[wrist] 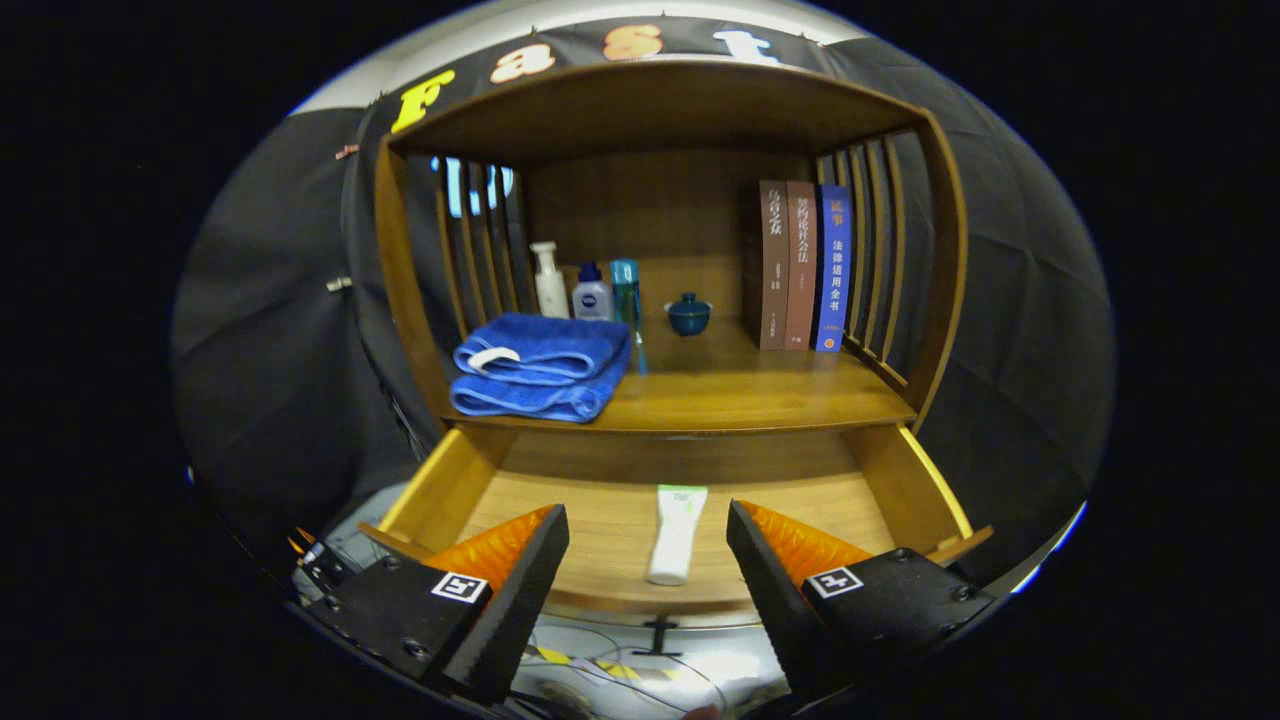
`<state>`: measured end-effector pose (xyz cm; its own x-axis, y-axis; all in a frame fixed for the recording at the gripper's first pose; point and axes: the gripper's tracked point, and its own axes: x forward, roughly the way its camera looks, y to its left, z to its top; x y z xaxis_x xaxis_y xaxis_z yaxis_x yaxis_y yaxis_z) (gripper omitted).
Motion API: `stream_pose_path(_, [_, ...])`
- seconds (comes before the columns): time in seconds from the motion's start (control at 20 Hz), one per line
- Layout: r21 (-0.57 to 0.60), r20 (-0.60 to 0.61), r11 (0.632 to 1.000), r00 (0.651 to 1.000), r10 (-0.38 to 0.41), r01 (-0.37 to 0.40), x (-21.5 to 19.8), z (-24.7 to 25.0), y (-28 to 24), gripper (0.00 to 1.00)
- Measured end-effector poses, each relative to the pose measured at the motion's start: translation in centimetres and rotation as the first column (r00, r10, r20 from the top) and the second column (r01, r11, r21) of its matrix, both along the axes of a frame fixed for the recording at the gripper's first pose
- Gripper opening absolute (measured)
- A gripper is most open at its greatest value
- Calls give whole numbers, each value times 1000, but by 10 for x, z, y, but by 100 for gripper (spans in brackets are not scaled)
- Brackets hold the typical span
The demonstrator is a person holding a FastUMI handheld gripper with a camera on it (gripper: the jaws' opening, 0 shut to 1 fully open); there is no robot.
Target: Pull open the drawer, take out the items inside it, and place them on the countertop above the cabinet.
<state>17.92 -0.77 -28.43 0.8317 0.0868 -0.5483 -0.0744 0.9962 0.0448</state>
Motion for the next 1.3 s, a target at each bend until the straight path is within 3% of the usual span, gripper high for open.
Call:
stream_pose_path(0.25, [-48,-190,999,981,-29,20,48,-36,-8,100])
stream_pose_path(0.55, [-29,-452,1000,892,-4,-10,49,-94,3,100])
stream_pose_path(1.1, [-89,-633,994,767,-103,60,47,-156,8,91])
stream_pose_path(1.3, [-116,-652,991,747,-130,72,50,-169,5,86])
